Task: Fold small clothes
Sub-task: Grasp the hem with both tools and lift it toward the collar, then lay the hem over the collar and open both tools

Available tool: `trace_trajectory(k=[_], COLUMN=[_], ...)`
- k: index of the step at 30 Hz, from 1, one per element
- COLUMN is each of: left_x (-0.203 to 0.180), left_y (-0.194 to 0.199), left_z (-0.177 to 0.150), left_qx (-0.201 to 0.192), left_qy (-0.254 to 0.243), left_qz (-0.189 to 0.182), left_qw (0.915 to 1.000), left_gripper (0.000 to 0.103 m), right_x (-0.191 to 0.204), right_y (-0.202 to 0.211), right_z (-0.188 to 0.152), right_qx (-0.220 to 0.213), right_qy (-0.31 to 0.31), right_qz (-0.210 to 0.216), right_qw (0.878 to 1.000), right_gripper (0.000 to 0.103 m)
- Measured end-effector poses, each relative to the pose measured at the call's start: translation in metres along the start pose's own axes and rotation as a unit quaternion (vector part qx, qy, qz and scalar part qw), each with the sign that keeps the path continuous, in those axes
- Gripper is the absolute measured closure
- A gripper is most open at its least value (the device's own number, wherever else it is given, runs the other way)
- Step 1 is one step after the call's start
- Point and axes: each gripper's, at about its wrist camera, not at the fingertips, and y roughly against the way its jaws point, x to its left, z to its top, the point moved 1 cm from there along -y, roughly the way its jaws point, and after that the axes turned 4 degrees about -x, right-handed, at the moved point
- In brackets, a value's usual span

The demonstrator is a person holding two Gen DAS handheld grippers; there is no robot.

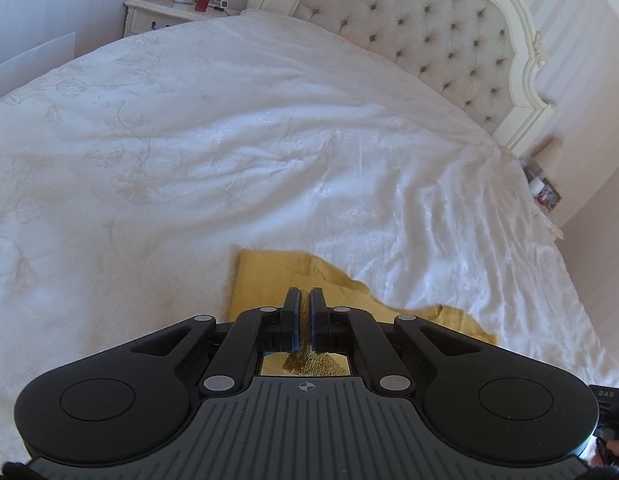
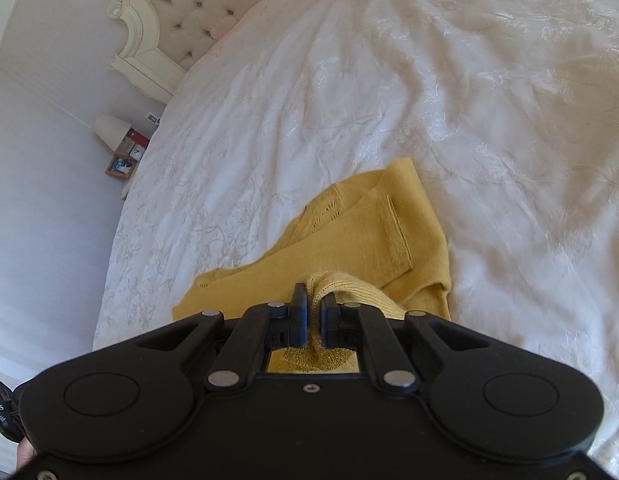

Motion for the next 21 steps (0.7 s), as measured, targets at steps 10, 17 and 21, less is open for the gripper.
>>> trace_trajectory(k=[10,17,21], left_x=[0.007,0.015,-0.004], left_y=[-0.101,-0.110,-0.087], left_z=[0.021,0.035,0.018], left_qx=[0.041,0.030,0.014], left_qy=[-0.027,-0.059,-0.112], left_qz=[0.047,0.094,0.082], left_qw=[0.9977,0.9934,0.9903], left_gripper=[0.096,0.089,0.068], right_x=[-0.020,-0.026,-0.009], right_y=[-0.102,-0.112,-0.090], right_z=[0.041,0.048,0.036], right_qx=[0.039,-0.014,-0.035], right_qy=[-0.020,-0.010,0.057], right_qz=[-0.059,-0.069,-0.064], right_qw=[0.997,0.997,0.996], right_gripper=[0.081,0.037,0.037])
